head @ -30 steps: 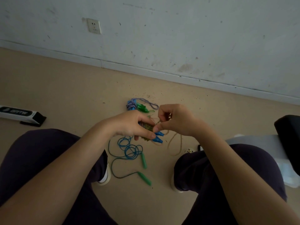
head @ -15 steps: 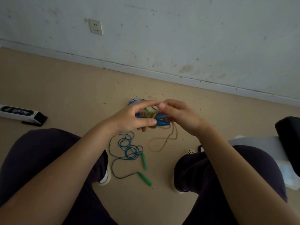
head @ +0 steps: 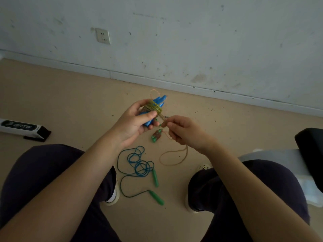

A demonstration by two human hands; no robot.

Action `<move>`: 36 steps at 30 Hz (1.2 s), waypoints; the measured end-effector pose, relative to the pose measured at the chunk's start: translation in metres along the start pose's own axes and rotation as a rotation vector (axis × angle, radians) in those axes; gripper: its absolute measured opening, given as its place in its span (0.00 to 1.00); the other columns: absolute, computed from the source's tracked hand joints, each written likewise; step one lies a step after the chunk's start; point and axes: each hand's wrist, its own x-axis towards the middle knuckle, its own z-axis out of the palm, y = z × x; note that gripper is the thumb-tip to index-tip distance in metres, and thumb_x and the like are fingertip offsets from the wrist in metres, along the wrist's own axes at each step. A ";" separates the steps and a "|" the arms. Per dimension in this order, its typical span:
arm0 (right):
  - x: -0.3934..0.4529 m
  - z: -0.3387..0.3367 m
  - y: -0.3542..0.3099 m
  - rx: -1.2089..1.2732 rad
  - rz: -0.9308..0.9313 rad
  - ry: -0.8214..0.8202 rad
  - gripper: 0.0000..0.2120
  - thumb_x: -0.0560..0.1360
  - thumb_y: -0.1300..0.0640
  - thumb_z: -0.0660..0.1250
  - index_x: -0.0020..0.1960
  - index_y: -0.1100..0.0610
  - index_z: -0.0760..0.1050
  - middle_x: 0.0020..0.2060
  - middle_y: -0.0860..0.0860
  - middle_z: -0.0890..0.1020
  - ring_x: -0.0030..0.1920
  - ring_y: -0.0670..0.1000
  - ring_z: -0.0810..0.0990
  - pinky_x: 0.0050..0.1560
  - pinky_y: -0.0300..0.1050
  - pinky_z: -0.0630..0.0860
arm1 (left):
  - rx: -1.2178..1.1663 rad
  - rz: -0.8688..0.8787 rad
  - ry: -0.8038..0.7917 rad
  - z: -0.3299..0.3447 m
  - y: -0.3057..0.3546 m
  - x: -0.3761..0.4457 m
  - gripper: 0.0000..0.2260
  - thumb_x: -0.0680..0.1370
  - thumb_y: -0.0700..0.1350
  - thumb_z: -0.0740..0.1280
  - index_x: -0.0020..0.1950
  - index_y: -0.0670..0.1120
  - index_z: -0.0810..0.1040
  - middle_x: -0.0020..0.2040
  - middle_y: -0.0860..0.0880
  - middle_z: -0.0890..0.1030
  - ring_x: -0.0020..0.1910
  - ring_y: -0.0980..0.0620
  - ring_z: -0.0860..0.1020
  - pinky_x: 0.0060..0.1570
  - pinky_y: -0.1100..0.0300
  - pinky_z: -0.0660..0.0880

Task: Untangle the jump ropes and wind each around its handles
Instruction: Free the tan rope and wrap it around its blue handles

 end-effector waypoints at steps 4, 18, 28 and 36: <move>0.001 0.008 -0.003 -0.195 -0.063 0.009 0.11 0.83 0.60 0.58 0.45 0.55 0.76 0.28 0.47 0.72 0.24 0.40 0.68 0.31 0.35 0.67 | 0.096 0.033 0.082 0.002 -0.004 0.001 0.19 0.79 0.32 0.65 0.70 0.41 0.69 0.47 0.44 0.80 0.33 0.51 0.81 0.34 0.63 0.75; -0.005 0.008 -0.003 -0.134 -0.126 0.113 0.11 0.81 0.60 0.63 0.42 0.59 0.79 0.28 0.45 0.76 0.25 0.40 0.72 0.30 0.33 0.69 | 0.456 -0.042 -0.032 0.003 -0.011 0.001 0.20 0.80 0.40 0.67 0.71 0.49 0.67 0.44 0.44 0.81 0.28 0.51 0.79 0.28 0.62 0.74; -0.011 -0.002 -0.018 -0.253 -0.149 0.092 0.10 0.81 0.60 0.64 0.41 0.59 0.77 0.21 0.36 0.73 0.24 0.38 0.71 0.29 0.28 0.65 | 0.748 0.022 0.061 -0.011 -0.013 0.008 0.15 0.77 0.44 0.72 0.59 0.55 0.72 0.43 0.45 0.83 0.23 0.51 0.74 0.22 0.61 0.68; -0.003 -0.009 -0.007 -0.423 -0.369 0.228 0.07 0.78 0.60 0.67 0.43 0.60 0.80 0.37 0.49 0.78 0.38 0.45 0.74 0.40 0.36 0.70 | 0.830 -0.171 -0.372 0.000 -0.013 0.000 0.16 0.77 0.44 0.72 0.58 0.57 0.70 0.41 0.46 0.81 0.25 0.50 0.74 0.25 0.60 0.68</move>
